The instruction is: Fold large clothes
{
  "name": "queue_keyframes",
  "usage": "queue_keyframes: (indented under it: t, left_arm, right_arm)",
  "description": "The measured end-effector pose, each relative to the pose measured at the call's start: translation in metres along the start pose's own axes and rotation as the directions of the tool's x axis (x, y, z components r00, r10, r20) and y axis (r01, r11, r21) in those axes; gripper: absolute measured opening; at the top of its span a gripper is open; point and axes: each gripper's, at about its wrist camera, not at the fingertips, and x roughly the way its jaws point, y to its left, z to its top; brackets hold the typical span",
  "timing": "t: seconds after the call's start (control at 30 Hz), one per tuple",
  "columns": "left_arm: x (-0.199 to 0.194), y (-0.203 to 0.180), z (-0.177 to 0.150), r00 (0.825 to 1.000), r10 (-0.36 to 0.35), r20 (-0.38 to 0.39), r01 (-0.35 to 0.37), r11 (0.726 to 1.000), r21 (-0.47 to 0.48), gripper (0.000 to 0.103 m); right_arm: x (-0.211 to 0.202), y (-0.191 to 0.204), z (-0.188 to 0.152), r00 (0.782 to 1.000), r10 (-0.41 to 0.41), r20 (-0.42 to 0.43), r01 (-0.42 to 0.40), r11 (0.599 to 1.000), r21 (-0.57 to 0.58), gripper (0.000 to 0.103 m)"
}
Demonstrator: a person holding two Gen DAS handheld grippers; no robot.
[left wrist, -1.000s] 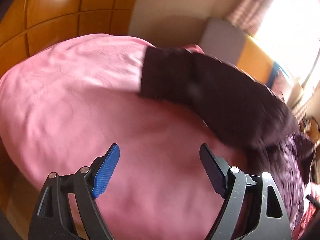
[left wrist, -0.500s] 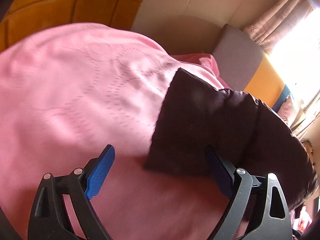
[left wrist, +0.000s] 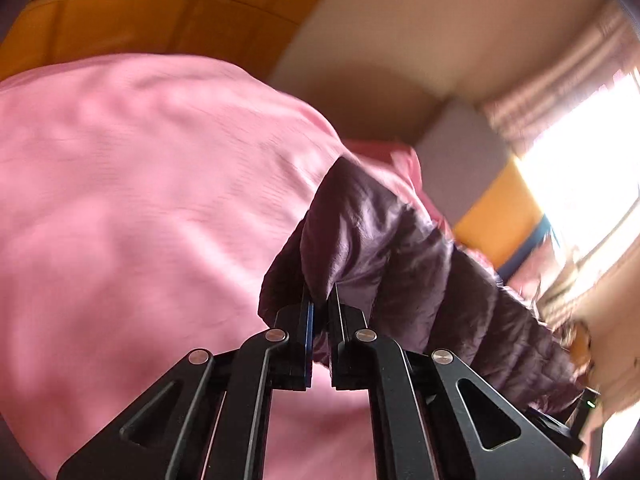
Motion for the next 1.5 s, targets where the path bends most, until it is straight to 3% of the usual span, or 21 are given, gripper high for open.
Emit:
queue_keyframes:
  t: [0.23,0.33,0.47,0.5,0.6,0.63,0.7,0.9,1.0,1.1,1.13,1.17,1.2,1.23,1.27,1.37,1.43,1.5]
  left_arm:
    - [-0.077,0.029,-0.023,0.999,0.042,0.023,-0.040,0.994,-0.103,0.004]
    - [-0.079,0.043,-0.028,0.998,0.058,-0.017,-0.061,0.981,-0.185,0.004]
    - [-0.059,0.053,-0.019,0.987,0.145,-0.067,-0.156,0.963,-0.219,0.003]
    - [-0.051,0.055,-0.018,0.982,0.173,-0.082,-0.187,0.958,-0.219,0.003]
    - [-0.028,0.049,-0.021,0.936,0.339,-0.096,-0.348,0.932,-0.099,0.003]
    - [-0.021,0.043,-0.027,0.912,0.399,-0.096,-0.404,0.914,-0.043,0.003]
    - [-0.014,0.039,-0.039,0.887,0.453,-0.094,-0.454,0.891,0.006,0.003]
    - [-0.035,0.032,-0.073,0.864,0.500,-0.047,-0.500,0.866,0.025,0.003]
    - [-0.049,0.026,-0.084,0.863,0.503,-0.043,-0.503,0.864,0.017,0.003]
    - [-0.066,0.020,-0.088,0.868,0.495,-0.032,-0.495,0.869,-0.006,0.004]
    - [-0.075,0.016,-0.088,0.863,0.505,-0.015,-0.505,0.863,-0.013,0.012]
    - [-0.078,0.011,-0.087,0.858,0.514,0.006,-0.514,0.858,-0.011,0.029]
    - [-0.086,0.005,-0.087,0.858,0.513,0.038,-0.512,0.859,-0.014,0.041]
    - [-0.092,-0.001,-0.087,0.862,0.503,0.066,-0.503,0.864,-0.022,0.060]
    - [-0.100,-0.012,-0.088,0.870,0.481,0.110,-0.481,0.876,-0.028,0.066]
    - [-0.103,-0.051,-0.096,0.906,0.389,0.167,-0.399,0.916,0.032,0.066]
    - [-0.090,-0.092,-0.108,0.954,0.252,0.162,-0.274,0.952,0.135,0.066]
    - [-0.074,-0.130,-0.126,0.979,0.152,0.138,-0.182,0.955,0.235,0.066]
  right_arm:
    - [0.048,0.008,0.063,0.998,-0.043,0.034,0.040,0.997,0.068,0.064]
    - [0.054,0.008,0.071,0.999,-0.042,0.033,0.038,0.993,0.110,0.064]
    - [0.047,0.012,0.056,1.000,-0.020,0.020,0.018,0.997,0.076,0.066]
    - [0.043,0.013,0.048,1.000,-0.015,0.015,0.014,0.998,0.060,0.067]
    - [0.037,0.019,0.025,1.000,-0.020,0.008,0.020,1.000,0.020,0.072]
    - [0.038,0.019,0.020,0.999,-0.033,0.008,0.033,0.999,0.009,0.073]
    - [0.051,0.027,0.016,0.998,-0.061,0.020,0.062,0.998,-0.001,0.075]
    - [0.058,0.038,0.004,0.990,-0.135,0.043,0.136,0.990,-0.033,0.080]
    - [0.042,0.033,0.007,0.995,-0.093,0.034,0.094,0.995,-0.016,0.084]
    - [0.009,0.012,-0.013,0.998,-0.044,0.054,0.043,0.999,0.011,0.089]
    - [0.002,0.006,-0.012,0.998,-0.040,0.057,0.039,0.999,0.022,0.089]
    - [-0.010,-0.004,-0.022,0.997,-0.042,0.066,0.039,0.999,0.037,0.090]
    - [-0.020,-0.015,-0.030,0.996,-0.052,0.072,0.048,0.998,0.051,0.090]
    - [-0.031,-0.028,-0.041,0.994,-0.074,0.074,0.069,0.995,0.067,0.090]
    - [-0.042,-0.038,-0.049,0.992,-0.095,0.078,0.089,0.993,0.080,0.090]
    - [-0.071,-0.070,-0.079,0.981,-0.168,0.095,0.158,0.982,0.108,0.090]
    - [-0.085,-0.091,-0.099,0.975,-0.204,0.089,0.191,0.972,0.139,0.090]
    - [-0.093,-0.112,-0.122,0.973,-0.219,0.072,0.203,0.961,0.190,0.090]
